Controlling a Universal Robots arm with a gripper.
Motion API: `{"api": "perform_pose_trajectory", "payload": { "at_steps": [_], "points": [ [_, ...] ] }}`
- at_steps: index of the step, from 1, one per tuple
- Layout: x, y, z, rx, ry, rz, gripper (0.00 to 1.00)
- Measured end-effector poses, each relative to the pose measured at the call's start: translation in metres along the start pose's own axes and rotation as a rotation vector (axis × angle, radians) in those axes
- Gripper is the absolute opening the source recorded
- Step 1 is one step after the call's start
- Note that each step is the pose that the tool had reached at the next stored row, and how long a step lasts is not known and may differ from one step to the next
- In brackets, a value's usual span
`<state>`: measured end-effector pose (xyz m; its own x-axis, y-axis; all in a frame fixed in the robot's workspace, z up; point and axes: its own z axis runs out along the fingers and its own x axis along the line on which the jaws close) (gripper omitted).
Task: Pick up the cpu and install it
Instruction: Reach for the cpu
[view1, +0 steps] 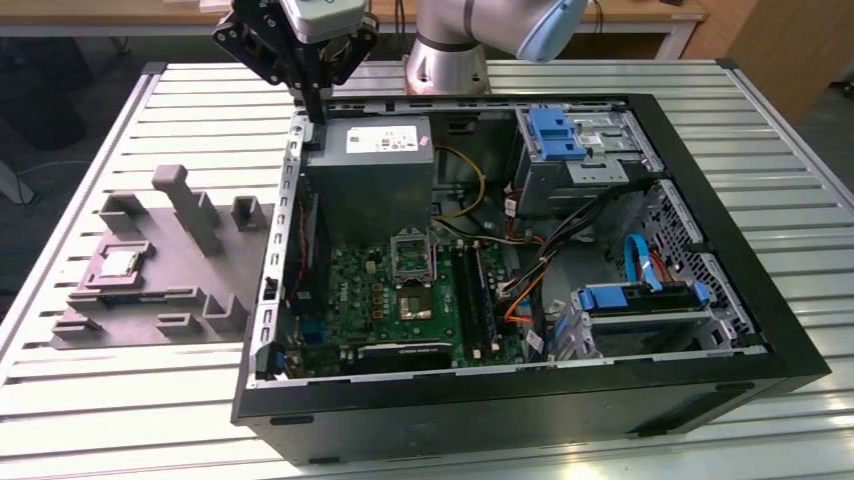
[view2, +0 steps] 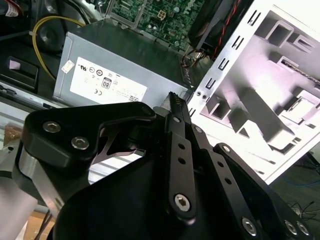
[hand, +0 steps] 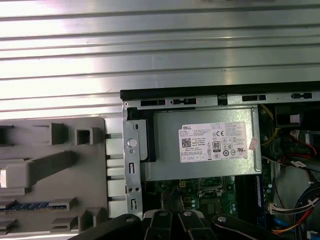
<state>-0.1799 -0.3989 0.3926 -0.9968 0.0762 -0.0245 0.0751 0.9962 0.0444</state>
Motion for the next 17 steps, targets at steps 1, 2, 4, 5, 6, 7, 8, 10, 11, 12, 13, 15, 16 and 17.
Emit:
{"api": "perform_pose_trajectory", "payload": {
  "at_steps": [1, 2, 4, 5, 6, 7, 8, 10, 11, 12, 13, 15, 16, 17],
  "points": [
    [0.0003, 0.0000, 0.0000, 0.0000, 0.0000, 0.000, 0.11],
    [0.0007, 0.0000, 0.0000, 0.0000, 0.0000, 0.000, 0.11],
    [0.0014, -0.0001, 0.0000, 0.0000, 0.0000, 0.000, 0.11],
    [0.0018, -0.0001, 0.0000, 0.0000, 0.0000, 0.000, 0.11],
    [0.0022, -0.0002, 0.0000, 0.0000, 0.0000, 0.000, 0.11],
    [0.0026, -0.0002, 0.0000, 0.0000, 0.0000, 0.000, 0.11],
    [0.0030, -0.0002, 0.0000, 0.0000, 0.0000, 0.000, 0.11],
    [0.0038, -0.0003, 0.0000, 0.0000, 0.0000, 0.000, 0.11],
    [0.0042, -0.0003, 0.0000, 0.0000, 0.0000, 0.000, 0.11],
    [0.0046, -0.0003, 0.0000, 0.0000, 0.0000, 0.000, 0.11],
    [0.0049, -0.0004, 0.0000, 0.0000, 0.0000, 0.000, 0.11],
    [0.0056, -0.0004, 0.0000, 0.0000, 0.0000, 0.000, 0.11],
    [0.0060, -0.0005, 0.0000, 0.0000, 0.0000, 0.000, 0.11],
    [0.0063, -0.0005, 0.0000, 0.0000, 0.0000, 0.000, 0.11]
  ]
}}
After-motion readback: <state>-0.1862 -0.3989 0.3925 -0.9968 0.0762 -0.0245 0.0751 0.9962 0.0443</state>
